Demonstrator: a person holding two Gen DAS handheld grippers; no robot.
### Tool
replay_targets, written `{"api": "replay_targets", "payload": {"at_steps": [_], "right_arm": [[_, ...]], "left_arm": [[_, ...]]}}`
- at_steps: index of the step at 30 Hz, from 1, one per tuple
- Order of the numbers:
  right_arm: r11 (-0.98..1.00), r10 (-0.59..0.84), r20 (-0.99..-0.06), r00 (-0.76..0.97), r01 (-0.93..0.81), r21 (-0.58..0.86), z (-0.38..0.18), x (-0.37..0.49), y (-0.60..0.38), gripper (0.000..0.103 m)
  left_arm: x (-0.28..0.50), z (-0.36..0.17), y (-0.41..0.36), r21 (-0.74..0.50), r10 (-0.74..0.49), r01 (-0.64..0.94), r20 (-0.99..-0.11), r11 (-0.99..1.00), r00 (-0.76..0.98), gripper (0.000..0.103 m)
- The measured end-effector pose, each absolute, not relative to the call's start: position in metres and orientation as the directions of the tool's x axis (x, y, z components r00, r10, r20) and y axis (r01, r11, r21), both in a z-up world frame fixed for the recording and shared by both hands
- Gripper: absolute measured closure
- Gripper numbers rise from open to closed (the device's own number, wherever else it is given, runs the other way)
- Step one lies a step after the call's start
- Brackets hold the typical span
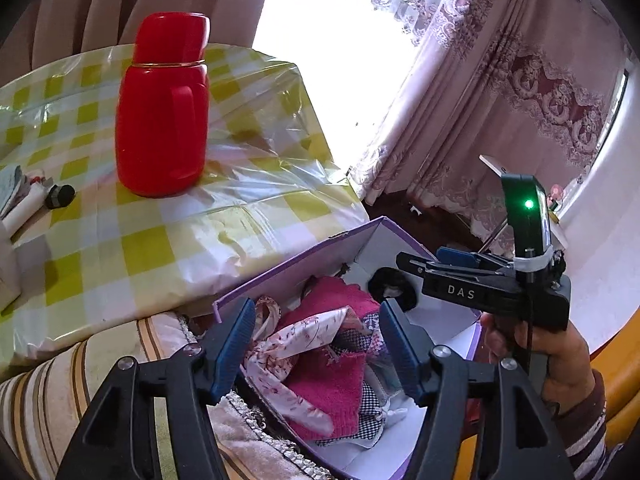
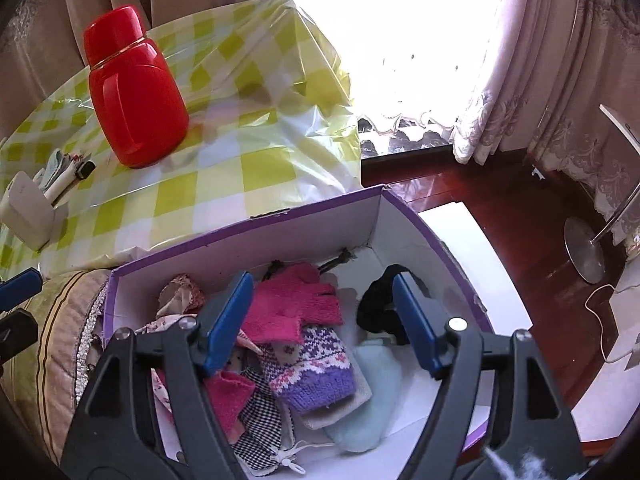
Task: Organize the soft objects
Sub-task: 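Move both open grippers back toward the table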
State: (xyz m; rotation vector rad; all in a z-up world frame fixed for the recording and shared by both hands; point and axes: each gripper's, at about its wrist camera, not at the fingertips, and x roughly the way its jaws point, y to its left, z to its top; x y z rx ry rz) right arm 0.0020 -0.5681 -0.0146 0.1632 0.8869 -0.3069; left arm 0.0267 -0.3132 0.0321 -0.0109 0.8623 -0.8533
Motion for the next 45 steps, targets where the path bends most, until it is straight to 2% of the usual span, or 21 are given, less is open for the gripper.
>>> {"api": "replay_targets", "payload": {"at_steps": [5,12,21,28,38,45], "right_arm": [[0.958,-0.175,-0.754,0.633,0.287,0.018,-0.007,0.002,-0.557,0.023],[0.973,-0.186,-0.671,0.717,0.228,-0.026,0.016,-0.002,-0.525,0.008],[0.990,-0.142,-0.581,0.801,0.115,-0.084,0.033,0.005,-0.475,0.004],[0.992,-0.084,-0.600,0.795,0.010,-0.125,0.031,0.020,-0.440,0.004],[0.990,0.058,-0.640,0.766,-0.126,-0.060,0.032,0.055,-0.393,0.004],[0.981,0.158,-0.664,0.731,-0.190,0.024,0.041,0.088,-0.367,0.004]], "left_arm": [[0.029,0.033,-0.309,-0.337,-0.657,0.639,-0.660,0.692,0.363,0.037],[0.034,0.037,-0.280,-0.343,-0.645,0.595,-0.640,0.726,0.417,0.037],[0.043,0.043,-0.215,-0.364,-0.605,0.495,-0.601,0.789,0.522,0.037],[0.051,0.043,-0.153,-0.388,-0.538,0.374,-0.586,0.843,0.606,0.037],[0.083,0.029,-0.053,-0.477,-0.413,0.114,-0.587,0.871,0.697,0.037],[0.109,0.026,-0.010,-0.509,-0.359,0.011,-0.592,0.861,0.721,0.037]]}}
